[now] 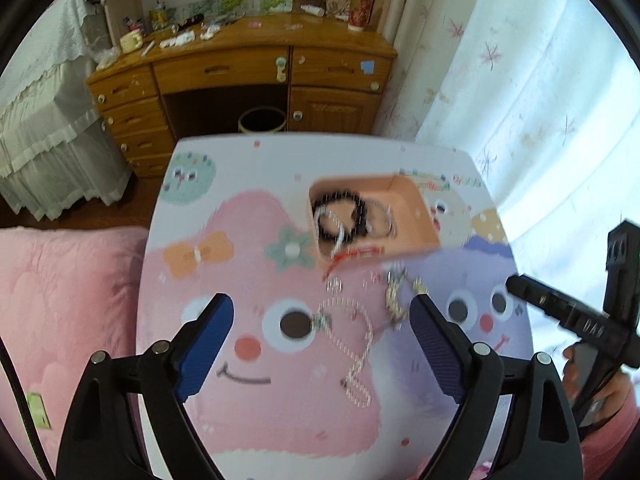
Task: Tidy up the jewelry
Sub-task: 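Move the right gripper to the gold leaf hair comb while the left gripper reaches the pearl strand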
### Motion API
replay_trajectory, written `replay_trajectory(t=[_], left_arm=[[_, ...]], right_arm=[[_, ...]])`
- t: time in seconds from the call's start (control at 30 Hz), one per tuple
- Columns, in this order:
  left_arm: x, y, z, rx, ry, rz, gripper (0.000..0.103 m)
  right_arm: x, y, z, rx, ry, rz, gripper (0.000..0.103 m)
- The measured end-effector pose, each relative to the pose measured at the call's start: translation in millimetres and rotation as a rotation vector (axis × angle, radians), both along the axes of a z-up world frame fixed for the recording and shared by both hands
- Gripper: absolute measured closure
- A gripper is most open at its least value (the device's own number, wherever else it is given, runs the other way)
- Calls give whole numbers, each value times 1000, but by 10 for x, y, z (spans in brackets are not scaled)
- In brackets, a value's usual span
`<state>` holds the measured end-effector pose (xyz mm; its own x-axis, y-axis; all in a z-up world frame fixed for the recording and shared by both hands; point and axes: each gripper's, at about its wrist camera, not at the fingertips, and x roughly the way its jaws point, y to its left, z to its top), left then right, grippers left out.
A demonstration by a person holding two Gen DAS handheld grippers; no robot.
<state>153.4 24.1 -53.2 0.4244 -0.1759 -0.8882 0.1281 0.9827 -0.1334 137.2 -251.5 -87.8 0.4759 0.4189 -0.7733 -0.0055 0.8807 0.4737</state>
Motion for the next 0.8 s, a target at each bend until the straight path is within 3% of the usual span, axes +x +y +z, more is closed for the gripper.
replay_trajectory(t=[0.3, 0.47, 0.57, 0.8], left_arm=[[-626, -191, -681, 29, 40, 22, 14], [-958, -349, -1052, 48, 36, 32, 14], [-1080, -437, -1237, 57, 24, 33, 14], [-1130, -564, -1600, 67, -35, 71, 14]], right_arm=[[-229, -22, -432, 73, 182, -63, 27], [-217, 59, -761, -67, 398, -98, 27], [-195, 101, -873, -56, 451, -85, 27], [2, 352, -1020, -153, 396, 41, 27]])
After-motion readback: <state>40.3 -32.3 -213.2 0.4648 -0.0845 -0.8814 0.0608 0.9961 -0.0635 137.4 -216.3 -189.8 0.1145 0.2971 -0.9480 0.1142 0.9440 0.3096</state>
